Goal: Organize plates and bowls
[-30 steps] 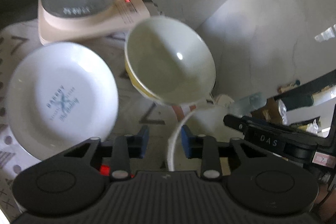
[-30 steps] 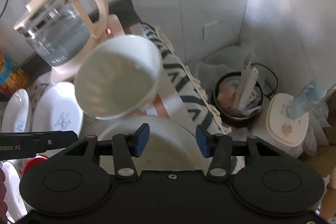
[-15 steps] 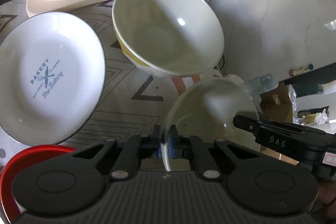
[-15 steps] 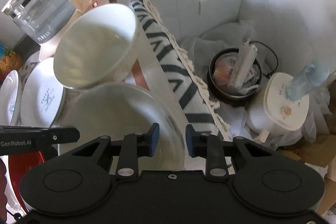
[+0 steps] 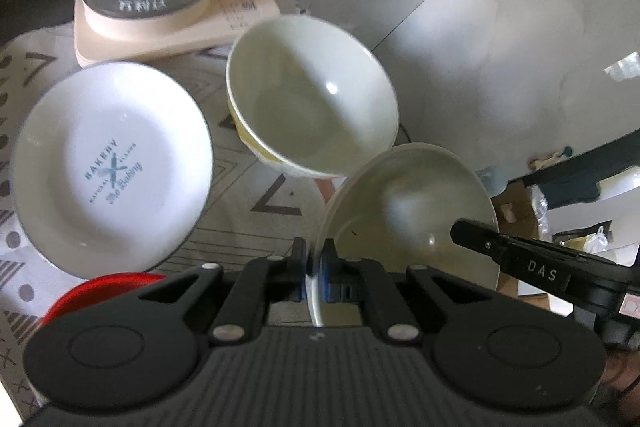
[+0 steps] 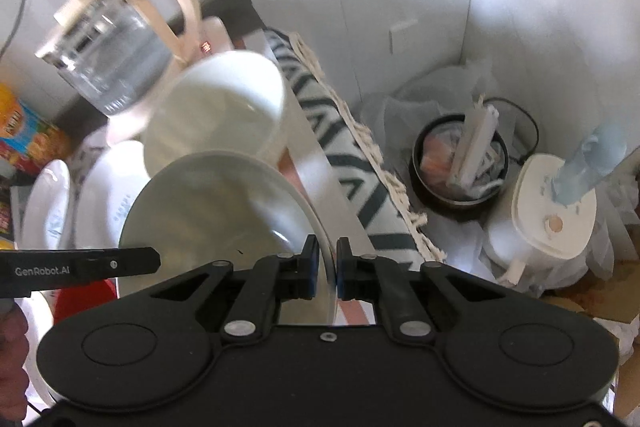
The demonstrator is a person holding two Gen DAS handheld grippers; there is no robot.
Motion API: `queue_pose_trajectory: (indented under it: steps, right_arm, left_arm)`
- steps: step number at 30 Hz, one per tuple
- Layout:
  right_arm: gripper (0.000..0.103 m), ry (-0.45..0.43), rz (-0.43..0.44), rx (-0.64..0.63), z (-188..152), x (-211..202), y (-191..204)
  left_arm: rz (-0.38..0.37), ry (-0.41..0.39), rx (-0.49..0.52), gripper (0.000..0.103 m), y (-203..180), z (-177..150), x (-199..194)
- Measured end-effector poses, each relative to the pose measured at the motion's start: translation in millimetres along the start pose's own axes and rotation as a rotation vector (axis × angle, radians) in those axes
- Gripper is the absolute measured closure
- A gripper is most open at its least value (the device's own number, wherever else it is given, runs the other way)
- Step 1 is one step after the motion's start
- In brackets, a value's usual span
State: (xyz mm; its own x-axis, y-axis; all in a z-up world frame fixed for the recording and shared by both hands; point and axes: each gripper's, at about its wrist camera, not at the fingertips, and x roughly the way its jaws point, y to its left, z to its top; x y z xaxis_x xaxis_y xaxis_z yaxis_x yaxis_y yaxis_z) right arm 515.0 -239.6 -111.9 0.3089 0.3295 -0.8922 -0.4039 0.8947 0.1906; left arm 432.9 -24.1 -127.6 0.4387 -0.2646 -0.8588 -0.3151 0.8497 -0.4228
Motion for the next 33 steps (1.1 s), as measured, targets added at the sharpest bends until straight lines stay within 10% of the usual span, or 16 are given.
queue_pose_trajectory:
  steps: [33]
  right_arm:
    - [0.094, -0.072, 0.028, -0.035, -68.4, -34.3, 131.9]
  left_arm:
    - [-0.019, -0.045, -0.06, 0.098, 110.2, -65.6, -100.1]
